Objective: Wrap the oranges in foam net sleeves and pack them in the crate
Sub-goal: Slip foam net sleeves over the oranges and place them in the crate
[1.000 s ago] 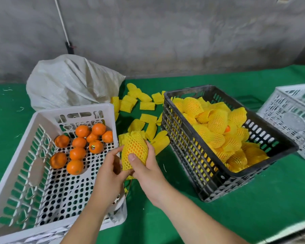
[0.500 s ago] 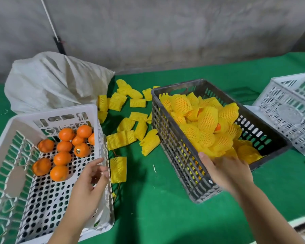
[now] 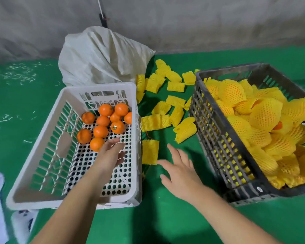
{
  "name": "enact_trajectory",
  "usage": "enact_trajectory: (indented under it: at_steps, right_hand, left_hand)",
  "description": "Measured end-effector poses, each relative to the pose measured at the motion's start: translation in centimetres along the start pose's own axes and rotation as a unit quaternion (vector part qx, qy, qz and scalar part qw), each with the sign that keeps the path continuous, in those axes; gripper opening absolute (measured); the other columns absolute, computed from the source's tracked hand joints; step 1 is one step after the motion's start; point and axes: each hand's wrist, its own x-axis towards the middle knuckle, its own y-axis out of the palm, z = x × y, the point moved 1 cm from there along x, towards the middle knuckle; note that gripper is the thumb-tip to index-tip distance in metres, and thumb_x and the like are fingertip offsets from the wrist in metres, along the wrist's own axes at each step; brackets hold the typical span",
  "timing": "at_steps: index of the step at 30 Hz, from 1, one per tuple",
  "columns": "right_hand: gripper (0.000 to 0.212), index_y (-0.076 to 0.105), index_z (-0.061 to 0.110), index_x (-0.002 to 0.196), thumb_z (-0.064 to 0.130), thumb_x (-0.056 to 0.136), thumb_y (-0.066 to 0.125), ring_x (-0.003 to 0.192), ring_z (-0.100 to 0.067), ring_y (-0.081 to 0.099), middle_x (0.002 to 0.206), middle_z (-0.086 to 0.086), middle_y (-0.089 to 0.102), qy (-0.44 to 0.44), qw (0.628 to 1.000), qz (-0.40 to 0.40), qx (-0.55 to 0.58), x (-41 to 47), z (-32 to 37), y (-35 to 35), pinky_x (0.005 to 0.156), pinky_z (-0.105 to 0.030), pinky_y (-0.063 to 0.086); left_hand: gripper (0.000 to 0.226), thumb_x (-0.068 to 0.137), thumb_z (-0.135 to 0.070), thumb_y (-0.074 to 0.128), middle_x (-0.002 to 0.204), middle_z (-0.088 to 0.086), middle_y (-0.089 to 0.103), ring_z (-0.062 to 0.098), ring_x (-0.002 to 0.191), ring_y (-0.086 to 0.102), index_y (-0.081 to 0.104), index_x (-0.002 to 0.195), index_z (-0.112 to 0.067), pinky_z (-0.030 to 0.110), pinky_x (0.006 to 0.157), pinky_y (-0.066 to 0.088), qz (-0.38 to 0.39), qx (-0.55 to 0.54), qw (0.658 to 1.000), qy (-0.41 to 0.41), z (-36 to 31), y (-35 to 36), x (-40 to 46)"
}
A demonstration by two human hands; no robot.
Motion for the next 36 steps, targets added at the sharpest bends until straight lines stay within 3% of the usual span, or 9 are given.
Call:
enact_trajectory:
  at_steps: [2,5,9,12,15,18,23,31,36]
  right_hand:
    - [0.046,0.049,0.041,0.143,0.042,0.097,0.057,0.155,-0.031,-0.014,0.168,0.002,-0.021,0.006,0.992,0.126,-0.011,3.1,0.6,3.1,0.123,-0.058,0.007]
    - [0.056,0.042,0.041,0.151,0.041,0.097,0.059,0.153,-0.031,-0.023,0.167,-0.002,-0.026,-0.007,0.978,0.207,-0.027,6.5,0.2,6.3,0.123,-0.060,0.007]
    - [0.067,0.019,0.031,0.161,0.042,0.102,0.048,0.155,-0.031,-0.019,0.165,0.004,-0.030,-0.012,0.974,0.217,-0.058,8.7,-0.8,8.1,0.124,-0.058,0.013]
    - [0.064,0.025,0.018,0.160,0.035,0.103,0.050,0.155,-0.030,0.013,0.170,0.001,0.007,0.026,0.991,0.131,0.018,9.3,-0.4,7.5,0.123,-0.053,0.023]
    - [0.024,0.069,0.016,0.121,0.016,0.100,0.058,0.111,-0.022,0.063,0.123,0.002,0.066,0.031,0.975,-0.076,0.206,9.2,0.6,5.6,0.096,-0.035,0.051]
    - [0.016,0.064,0.028,0.088,0.013,0.093,0.070,0.077,-0.004,0.062,0.082,0.015,0.067,0.152,0.885,-0.181,0.401,8.7,1.4,4.0,0.071,-0.012,0.046]
    - [0.029,0.055,0.019,0.119,0.008,0.095,0.067,0.090,-0.020,0.064,0.104,-0.003,0.066,0.303,0.664,-0.167,0.663,8.5,1.8,2.3,0.080,-0.035,0.053]
    - [0.012,0.064,0.027,0.103,0.022,0.094,0.071,0.057,-0.006,0.047,0.074,0.012,0.062,0.240,0.653,-0.180,0.696,6.5,3.2,-1.6,0.062,-0.033,0.044]
    - [0.026,0.058,0.023,0.100,0.010,0.086,0.076,0.072,-0.010,0.055,0.083,-0.001,0.062,0.103,0.761,-0.287,0.573,4.8,5.7,-5.6,0.070,-0.036,0.048]
  left_hand:
    - [0.053,0.103,-0.039,0.064,0.134,0.000,0.058,0.022,0.114,0.061,0.046,0.151,-0.026,0.043,0.097,0.051,-0.012,0.172,0.985,0.014,-0.1,-2.0,2.5]
    - [0.074,0.101,-0.041,0.059,0.166,0.013,0.028,0.041,0.151,0.030,0.024,0.164,-0.026,0.056,0.125,0.021,-0.042,0.510,0.858,0.041,1.4,-4.8,5.8]
    - [0.095,0.100,-0.035,0.059,0.176,0.010,0.001,0.043,0.160,0.007,-0.008,0.167,-0.032,0.056,0.129,0.007,0.012,0.584,0.810,-0.047,3.6,-7.7,8.5]
    - [0.095,0.100,-0.055,0.056,0.171,0.014,0.008,0.048,0.155,0.014,-0.011,0.165,-0.040,0.057,0.125,0.019,-0.065,0.581,0.811,-0.031,3.7,-7.7,10.1]
    - [0.080,0.099,-0.051,0.061,0.167,0.011,0.013,0.046,0.148,0.031,0.016,0.161,-0.031,0.055,0.118,0.035,-0.074,0.528,0.846,0.003,3.8,-7.2,11.7]
    - [0.069,0.098,-0.042,0.068,0.142,0.011,0.026,0.037,0.097,0.062,0.027,0.153,-0.034,0.039,0.076,0.055,-0.108,0.511,0.853,0.006,4.8,-6.7,12.5]
    - [0.064,0.093,-0.040,0.074,0.139,0.012,0.034,0.034,0.092,0.063,0.039,0.146,-0.030,0.039,0.075,0.056,-0.123,0.430,0.894,-0.024,4.3,-6.6,11.9]
    - [0.052,0.078,-0.072,0.074,0.111,-0.016,0.073,0.012,0.087,0.076,0.056,0.125,-0.058,0.020,0.066,0.058,0.007,-0.011,0.989,0.147,-5.0,-1.4,-1.0]
    - [0.058,0.081,-0.051,0.079,0.121,0.004,0.073,0.020,0.100,0.069,0.065,0.134,-0.032,0.030,0.078,0.055,0.187,-0.124,0.964,0.145,-4.3,3.5,-7.6]
